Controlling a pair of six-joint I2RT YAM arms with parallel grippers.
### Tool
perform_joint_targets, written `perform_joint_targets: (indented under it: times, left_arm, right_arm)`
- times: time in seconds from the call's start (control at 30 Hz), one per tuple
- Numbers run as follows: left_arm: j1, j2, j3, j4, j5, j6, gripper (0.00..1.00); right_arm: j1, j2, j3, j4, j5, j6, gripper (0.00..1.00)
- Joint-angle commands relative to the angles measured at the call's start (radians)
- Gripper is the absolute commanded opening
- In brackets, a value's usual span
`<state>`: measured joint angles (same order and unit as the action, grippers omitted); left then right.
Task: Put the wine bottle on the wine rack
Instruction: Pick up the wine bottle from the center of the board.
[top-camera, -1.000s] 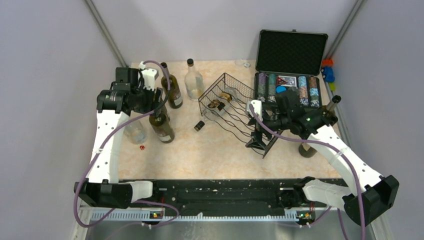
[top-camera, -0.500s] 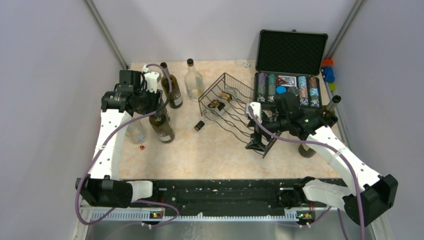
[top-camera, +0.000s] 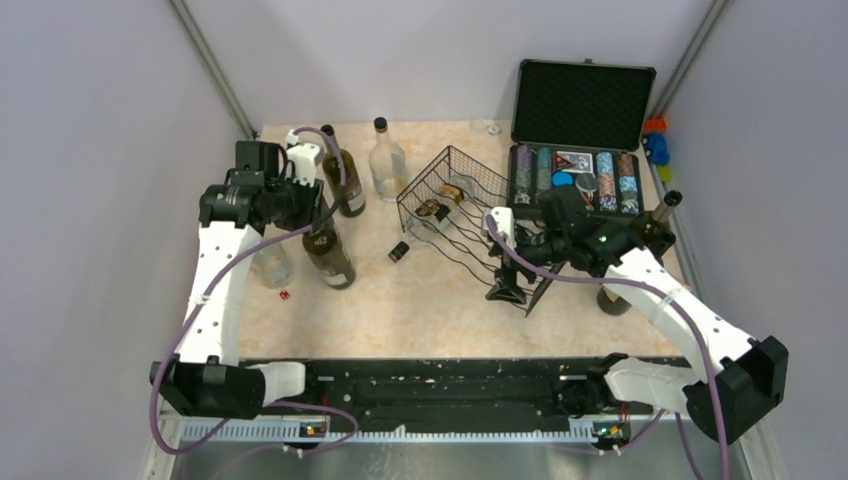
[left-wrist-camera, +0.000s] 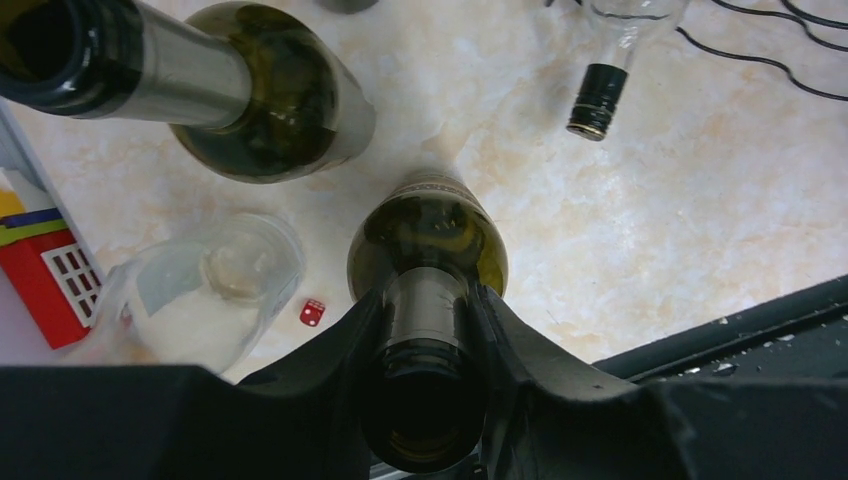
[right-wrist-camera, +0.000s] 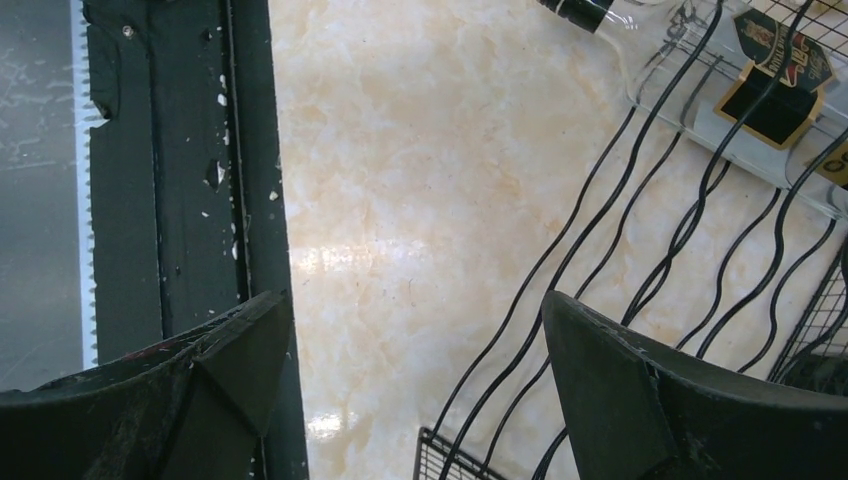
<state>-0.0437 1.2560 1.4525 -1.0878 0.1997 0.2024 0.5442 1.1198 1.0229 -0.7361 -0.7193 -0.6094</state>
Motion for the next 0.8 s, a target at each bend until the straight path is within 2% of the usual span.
perform_joint_targets:
  times: [0.0,0.13,0.3,0.43,0.6,0.77]
  left_arm:
    - [0.002,-0.09,0.059,0.049,0.128,0.023,0.0]
    - [0.002,-0.122,0.083,0.023,0.179,0.007,0.0]
    - [0.002,-0.142,0.112,-0.018,0.32,-0.039,0.0]
    - [0.002,-0.153,0.102,-0.026,0.395,-0.09,0.0]
    - [0.002,-0.144,0.167,-0.066,0.492,-0.152,0.0]
    - [0.002,-0.145,0.158,-0.004,0.599,-0.26,0.0]
  right_arm:
    - [0.05,0.057,0.081,0.116,0.016,-0.002,0.98]
    - [0.085,0.116,0.126,0.178,0.009,0.042,0.99]
    - [0.118,0.171,0.163,0.247,0.0,0.089,0.99]
    - [0.142,0.229,0.229,0.245,-0.029,0.114,0.99]
    - [0.179,0.281,0.293,0.256,-0.069,0.166,0.99]
    - [0.225,0.328,0.355,0.219,-0.047,0.156,0.99]
